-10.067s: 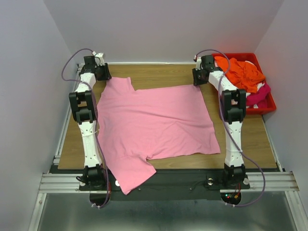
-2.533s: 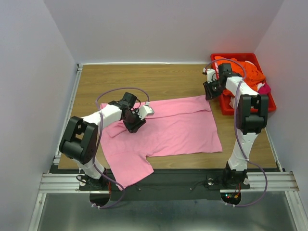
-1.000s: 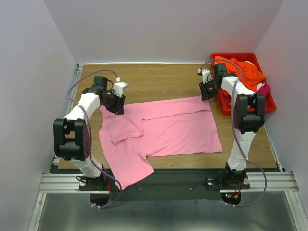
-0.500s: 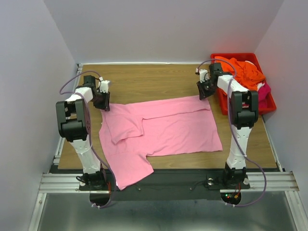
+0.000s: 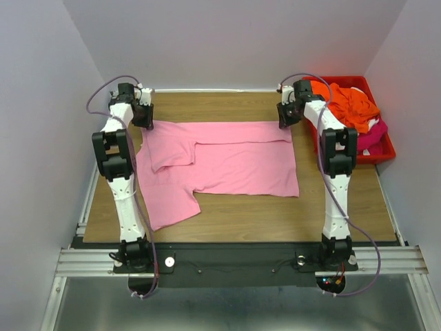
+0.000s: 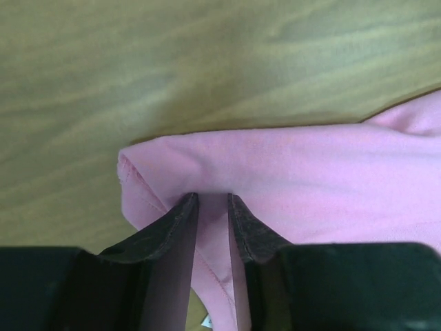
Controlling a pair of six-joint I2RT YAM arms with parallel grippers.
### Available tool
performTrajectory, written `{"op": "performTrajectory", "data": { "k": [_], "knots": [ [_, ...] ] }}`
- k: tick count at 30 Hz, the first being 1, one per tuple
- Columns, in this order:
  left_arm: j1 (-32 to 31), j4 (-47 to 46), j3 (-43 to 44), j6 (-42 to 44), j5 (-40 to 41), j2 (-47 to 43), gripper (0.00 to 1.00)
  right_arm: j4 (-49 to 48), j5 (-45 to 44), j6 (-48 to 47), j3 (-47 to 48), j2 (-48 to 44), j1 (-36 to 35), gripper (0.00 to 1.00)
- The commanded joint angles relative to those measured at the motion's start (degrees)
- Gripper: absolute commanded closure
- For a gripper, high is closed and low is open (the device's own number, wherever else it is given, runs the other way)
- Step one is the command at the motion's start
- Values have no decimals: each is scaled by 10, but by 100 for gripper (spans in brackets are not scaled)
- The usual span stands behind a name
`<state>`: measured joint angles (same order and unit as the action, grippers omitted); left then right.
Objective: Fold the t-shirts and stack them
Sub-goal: Fold the tshirt
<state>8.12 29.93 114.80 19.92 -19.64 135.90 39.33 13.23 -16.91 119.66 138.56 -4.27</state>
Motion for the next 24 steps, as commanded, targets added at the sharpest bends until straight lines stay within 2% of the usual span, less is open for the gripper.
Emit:
{"op": "performTrajectory", "data": {
  "k": [1,2,3,4,5,7,10,14,16,19,24],
  "knots": [
    [8,53,82,16,-21,2,61,0,-24,25,48,28,-1,67],
    [8,50,79,19,-35,-26,57,0,-12,24,53,10,-2,63],
    [8,45,69,22,-43,-27,57,0,-12,22,51,-5,-2,63],
    [8,41,55,27,-51,-66,54,0,2,21,43,-21,-1,56],
    [8,34,14,31,-57,-89,52,0,11,13,32,-38,-2,54],
    [8,18,-32,41,-70,-154,49,1,26,10,-16,-96,-1,47],
    [8,16,-127,52,-86,-230,49,3,43,0,-105,-171,-4,44],
    [8,10,-298,75,-103,-314,49,21,53,-22,-208,-236,-6,47],
    [8,-5,-379,83,-105,-361,49,32,52,-30,-272,-270,-10,52],
    [8,-3,-436,98,-97,-399,50,37,50,-37,-334,-298,-14,59],
    [10,-13,-524,113,-72,-432,51,40,43,-47,-434,-325,-22,62]
  ]
}}
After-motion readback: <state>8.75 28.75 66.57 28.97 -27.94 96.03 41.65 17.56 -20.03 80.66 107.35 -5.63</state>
